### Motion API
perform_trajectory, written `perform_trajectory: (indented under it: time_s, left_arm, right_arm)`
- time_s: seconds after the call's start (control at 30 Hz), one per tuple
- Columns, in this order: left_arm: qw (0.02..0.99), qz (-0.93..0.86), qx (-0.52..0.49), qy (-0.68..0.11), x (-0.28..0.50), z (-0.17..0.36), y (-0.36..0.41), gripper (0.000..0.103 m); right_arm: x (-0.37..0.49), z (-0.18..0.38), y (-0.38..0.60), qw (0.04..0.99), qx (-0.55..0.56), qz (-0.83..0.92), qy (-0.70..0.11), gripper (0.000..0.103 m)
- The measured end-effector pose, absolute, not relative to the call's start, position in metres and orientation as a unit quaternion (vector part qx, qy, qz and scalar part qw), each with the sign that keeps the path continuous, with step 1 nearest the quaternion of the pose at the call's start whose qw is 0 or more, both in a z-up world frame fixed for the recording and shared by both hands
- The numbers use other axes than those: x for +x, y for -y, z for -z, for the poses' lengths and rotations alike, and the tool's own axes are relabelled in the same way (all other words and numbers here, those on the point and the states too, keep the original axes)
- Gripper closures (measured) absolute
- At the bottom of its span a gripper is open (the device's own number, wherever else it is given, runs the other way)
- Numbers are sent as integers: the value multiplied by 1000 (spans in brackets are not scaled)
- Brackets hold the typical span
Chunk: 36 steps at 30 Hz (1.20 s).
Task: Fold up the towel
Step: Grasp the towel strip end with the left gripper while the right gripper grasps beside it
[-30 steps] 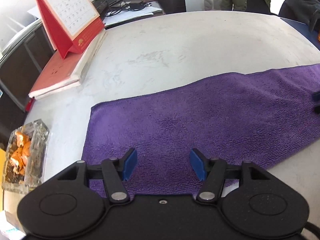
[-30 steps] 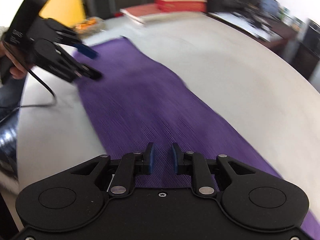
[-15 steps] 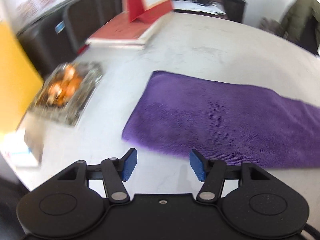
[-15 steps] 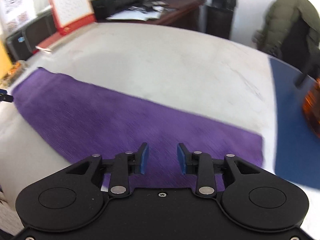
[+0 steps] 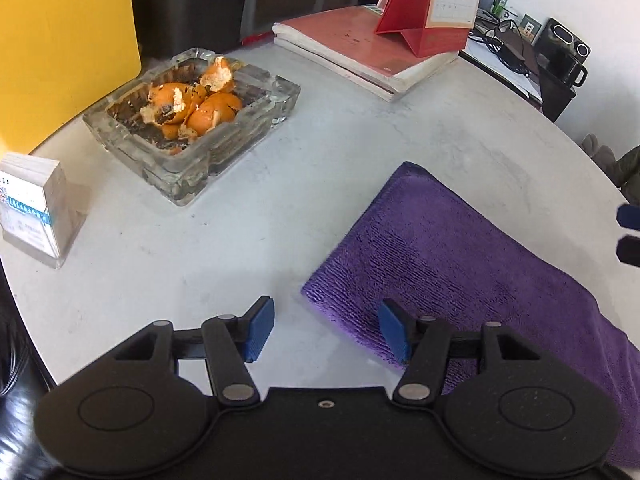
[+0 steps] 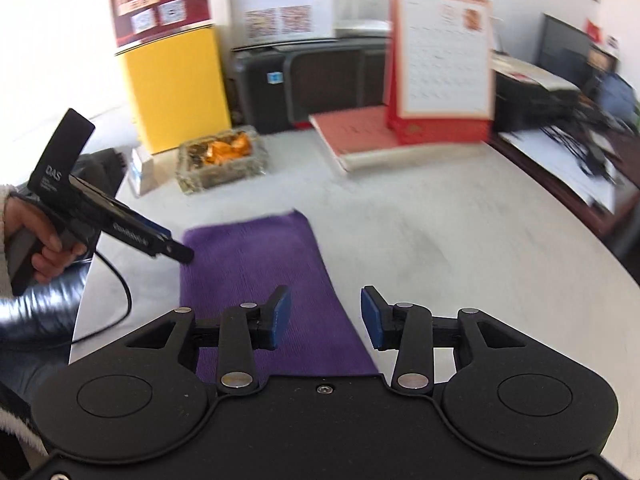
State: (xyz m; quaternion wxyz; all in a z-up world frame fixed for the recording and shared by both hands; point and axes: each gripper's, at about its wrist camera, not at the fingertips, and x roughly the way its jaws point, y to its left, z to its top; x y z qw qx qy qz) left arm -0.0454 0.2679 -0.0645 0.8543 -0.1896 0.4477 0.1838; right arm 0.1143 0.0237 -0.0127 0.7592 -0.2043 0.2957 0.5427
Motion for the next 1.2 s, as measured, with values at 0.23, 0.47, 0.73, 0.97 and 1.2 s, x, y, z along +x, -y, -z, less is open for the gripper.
perform_trajectory:
  time_s: [0.23, 0.47, 0.73, 0.97, 1.2]
  left_arm:
    - [864, -176, -184, -435, -44, 65, -273, 79]
    - [878, -126, -202, -416, -48, 62, -272, 95]
    - [897, -63, -194, -392, -48, 48, -263, 95]
    - [895, -39, -194, -400, -45, 51, -259, 95]
    - [896, -34, -198, -397, -48, 50, -263, 95]
  right_arm:
    - [128, 24, -81, 719, -249, -587, -276, 65]
    - [145, 51, -127, 673, -294, -618, -282, 65]
    - [172, 69, -146, 598, -321, -667, -306, 61]
    - [186, 80, -165, 565, -334, -689, -308, 51]
    - [184, 90, -180, 516, -355, -723, -293, 48]
